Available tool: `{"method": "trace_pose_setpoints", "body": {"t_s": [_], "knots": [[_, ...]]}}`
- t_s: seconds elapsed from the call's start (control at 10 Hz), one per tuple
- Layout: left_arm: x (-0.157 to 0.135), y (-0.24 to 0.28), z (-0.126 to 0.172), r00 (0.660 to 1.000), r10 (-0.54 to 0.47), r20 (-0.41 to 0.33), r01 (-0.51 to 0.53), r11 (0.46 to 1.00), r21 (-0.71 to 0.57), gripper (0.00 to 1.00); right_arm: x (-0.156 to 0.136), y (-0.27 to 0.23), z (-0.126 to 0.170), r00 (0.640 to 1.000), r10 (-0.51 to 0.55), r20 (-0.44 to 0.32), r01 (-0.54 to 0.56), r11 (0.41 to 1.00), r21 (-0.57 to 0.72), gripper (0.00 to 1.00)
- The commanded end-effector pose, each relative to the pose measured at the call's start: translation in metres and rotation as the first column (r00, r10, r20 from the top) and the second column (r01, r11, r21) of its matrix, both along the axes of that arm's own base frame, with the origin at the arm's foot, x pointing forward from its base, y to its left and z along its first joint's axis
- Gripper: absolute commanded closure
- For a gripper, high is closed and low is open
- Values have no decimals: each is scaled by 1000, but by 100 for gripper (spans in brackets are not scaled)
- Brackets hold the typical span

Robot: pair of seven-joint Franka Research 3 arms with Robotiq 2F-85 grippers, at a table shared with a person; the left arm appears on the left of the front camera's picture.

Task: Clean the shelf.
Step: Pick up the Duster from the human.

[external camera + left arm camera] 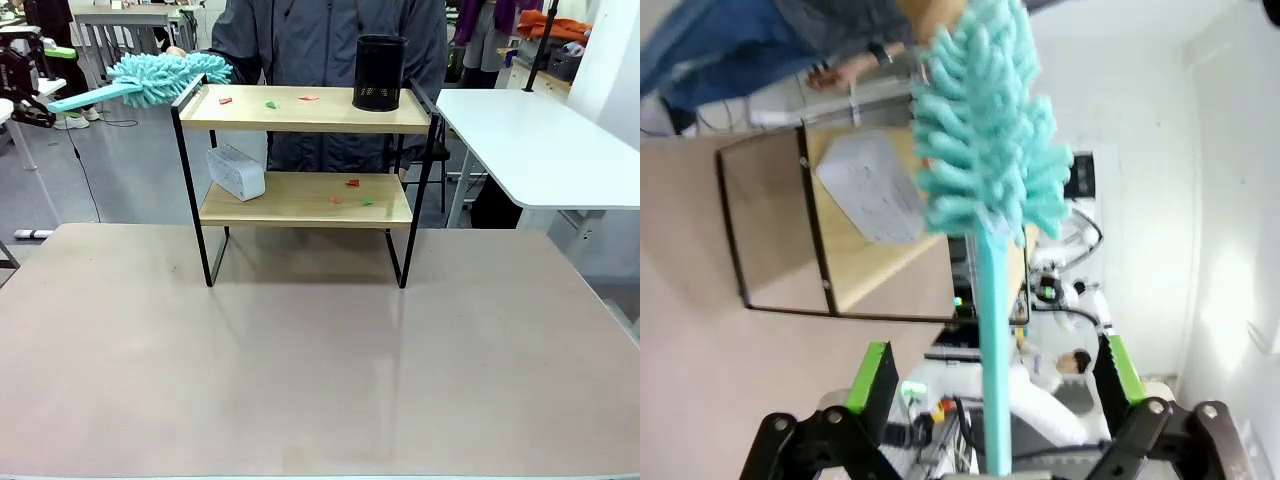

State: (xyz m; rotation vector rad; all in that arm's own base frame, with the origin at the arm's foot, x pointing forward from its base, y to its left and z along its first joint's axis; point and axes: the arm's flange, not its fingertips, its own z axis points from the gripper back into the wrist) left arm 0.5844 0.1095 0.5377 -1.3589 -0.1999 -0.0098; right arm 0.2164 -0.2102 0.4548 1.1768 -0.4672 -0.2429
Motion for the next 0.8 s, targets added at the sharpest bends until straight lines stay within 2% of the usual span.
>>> {"method": "trace_pose_setpoints", "body": {"t_s": [0.0, 0.1, 0.2, 0.3, 0.7], "knots": [[-13, -18, 7, 993, -117, -31, 117, 993, -8, 0, 0, -1, 1, 999, 8, 32, -8, 1000, 0, 0], [-22, -33, 4, 975, -216, -60, 216, 976, -10, 0, 0, -1, 1, 999, 8, 32, -8, 1000, 0, 0], [-26, -41, -1, 974, -222, -41, 223, 974, 28, 0, 0, -1, 1, 999, 8, 32, -8, 1000, 0, 0], [-25, -42, -3, 969, -237, -63, 240, 970, 40, 0, 0, -1, 1, 999, 8, 32, -8, 1000, 0, 0], [-19, -39, -1, 973, -225, -59, 226, 974, 18, 0, 0, -1, 1, 999, 8, 32, -8, 1000, 0, 0]]}}
